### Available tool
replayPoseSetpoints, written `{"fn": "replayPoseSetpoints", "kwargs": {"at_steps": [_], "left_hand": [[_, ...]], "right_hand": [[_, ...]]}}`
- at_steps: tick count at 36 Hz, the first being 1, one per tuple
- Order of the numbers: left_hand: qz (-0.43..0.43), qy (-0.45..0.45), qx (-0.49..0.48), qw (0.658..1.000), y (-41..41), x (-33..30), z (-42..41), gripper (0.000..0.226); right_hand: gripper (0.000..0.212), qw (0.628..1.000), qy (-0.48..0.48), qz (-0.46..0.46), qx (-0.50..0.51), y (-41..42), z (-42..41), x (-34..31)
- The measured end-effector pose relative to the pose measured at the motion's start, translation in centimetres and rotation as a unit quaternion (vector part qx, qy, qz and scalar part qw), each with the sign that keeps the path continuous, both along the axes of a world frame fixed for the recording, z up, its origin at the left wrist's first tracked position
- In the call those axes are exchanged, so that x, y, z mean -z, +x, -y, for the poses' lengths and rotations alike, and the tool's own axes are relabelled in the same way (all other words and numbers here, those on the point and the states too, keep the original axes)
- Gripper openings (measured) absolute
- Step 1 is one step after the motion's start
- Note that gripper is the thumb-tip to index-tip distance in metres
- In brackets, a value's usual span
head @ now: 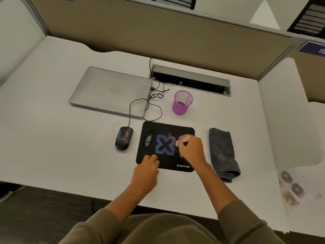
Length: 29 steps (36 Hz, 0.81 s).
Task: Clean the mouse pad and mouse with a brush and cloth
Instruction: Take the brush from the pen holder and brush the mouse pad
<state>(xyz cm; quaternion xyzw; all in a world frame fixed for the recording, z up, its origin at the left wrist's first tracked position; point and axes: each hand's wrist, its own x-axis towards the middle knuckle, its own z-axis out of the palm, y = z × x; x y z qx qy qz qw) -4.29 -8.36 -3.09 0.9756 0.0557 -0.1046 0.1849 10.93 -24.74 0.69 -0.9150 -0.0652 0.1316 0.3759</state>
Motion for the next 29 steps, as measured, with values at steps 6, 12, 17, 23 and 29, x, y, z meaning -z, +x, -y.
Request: {"fn": "replayPoseSetpoints", "kwargs": {"at_steps": [6, 12, 17, 23, 29], "left_hand": [[-0.006, 0.01, 0.004, 1.0, 0.0, 0.0, 0.4, 0.046], [-0.011, 0.017, 0.013, 1.0, 0.0, 0.0, 0.5, 0.045], [-0.016, 0.017, 0.015, 1.0, 0.2, 0.1, 0.5, 0.045], [-0.018, 0.017, 0.014, 1.0, 0.2, 0.4, 0.6, 0.044], [-0.008, 0.012, 0.012, 1.0, 0.2, 0.2, 0.5, 0.042]], "right_hand": [[0.012, 0.998, -0.024, -0.044, -0.036, 0.4, -0.3, 0.5], [0.018, 0.998, 0.021, -0.054, -0.032, 0.4, -2.1, -0.3], [0.006, 0.999, -0.02, -0.016, 0.047, 1.9, -1.2, -0.4], [0.011, 0.998, -0.008, -0.057, -0.008, 1.8, -2.7, -0.5], [0.005, 0.999, 0.016, -0.031, 0.032, 2.6, -2.4, -0.6]]}}
